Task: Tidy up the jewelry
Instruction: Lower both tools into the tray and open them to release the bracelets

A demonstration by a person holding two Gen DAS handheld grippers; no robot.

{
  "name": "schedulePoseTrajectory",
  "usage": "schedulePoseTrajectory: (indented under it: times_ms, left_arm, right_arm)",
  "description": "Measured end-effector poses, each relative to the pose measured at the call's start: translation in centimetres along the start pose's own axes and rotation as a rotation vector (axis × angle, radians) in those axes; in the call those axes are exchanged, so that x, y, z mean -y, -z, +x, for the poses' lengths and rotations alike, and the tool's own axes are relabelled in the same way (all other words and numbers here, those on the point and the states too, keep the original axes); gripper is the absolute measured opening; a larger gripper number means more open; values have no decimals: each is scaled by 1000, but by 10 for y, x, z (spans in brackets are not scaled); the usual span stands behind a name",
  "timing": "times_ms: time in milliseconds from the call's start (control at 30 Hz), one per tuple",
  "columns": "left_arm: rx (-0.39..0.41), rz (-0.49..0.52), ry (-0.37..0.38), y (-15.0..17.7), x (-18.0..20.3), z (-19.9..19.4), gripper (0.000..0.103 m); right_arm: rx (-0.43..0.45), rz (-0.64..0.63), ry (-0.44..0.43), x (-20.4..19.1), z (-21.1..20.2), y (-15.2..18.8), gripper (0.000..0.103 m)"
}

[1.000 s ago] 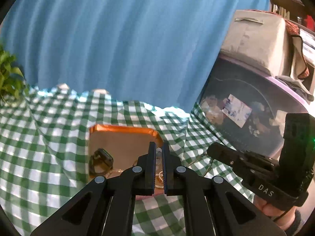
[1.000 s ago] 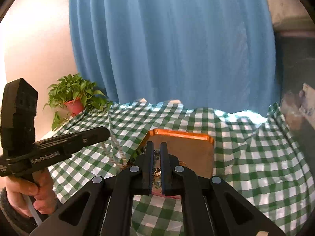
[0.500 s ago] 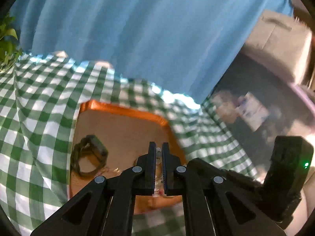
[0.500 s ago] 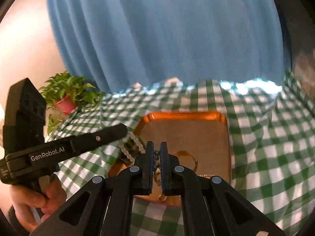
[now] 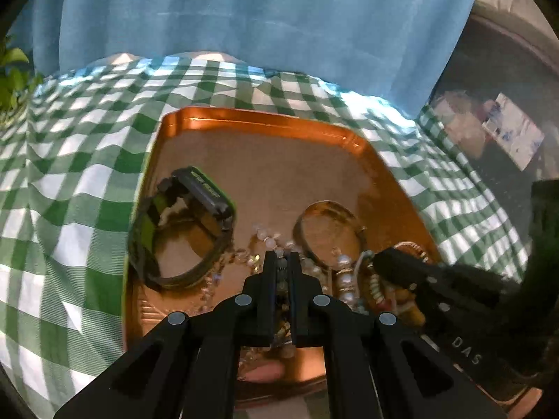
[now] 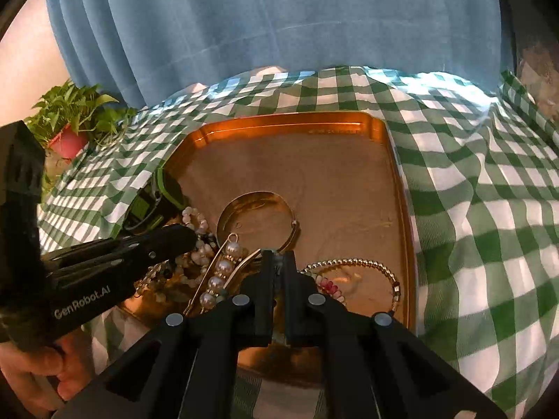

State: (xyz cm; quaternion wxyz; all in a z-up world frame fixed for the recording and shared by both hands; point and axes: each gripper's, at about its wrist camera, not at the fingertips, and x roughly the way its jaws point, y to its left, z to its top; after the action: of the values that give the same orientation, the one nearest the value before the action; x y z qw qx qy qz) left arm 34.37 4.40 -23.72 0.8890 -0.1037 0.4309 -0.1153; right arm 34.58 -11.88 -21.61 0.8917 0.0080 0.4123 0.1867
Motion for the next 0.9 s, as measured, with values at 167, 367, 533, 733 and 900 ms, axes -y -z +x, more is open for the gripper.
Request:
schedulePoseTrajectory:
  times_ms: [167, 367, 533, 733, 900]
  left_arm:
    - [-22, -40, 3, 0, -1, 3, 17]
    - [42, 16, -61, 4, 11, -20, 68]
    - [49, -13, -69, 14, 9, -36, 73]
    - [55, -31, -100, 20, 14, -65, 75]
    - [83, -23, -97, 23, 23, -112, 79]
  right_arm:
    - [7, -15, 36, -5, 0, -4, 12]
    - [39, 22, 79, 0, -9, -1, 47]
    - [63, 36, 101, 2, -17, 3, 53]
    - [73, -10, 110, -10, -26, 9, 62]
    - [70, 13, 102, -24, -58, 16, 64]
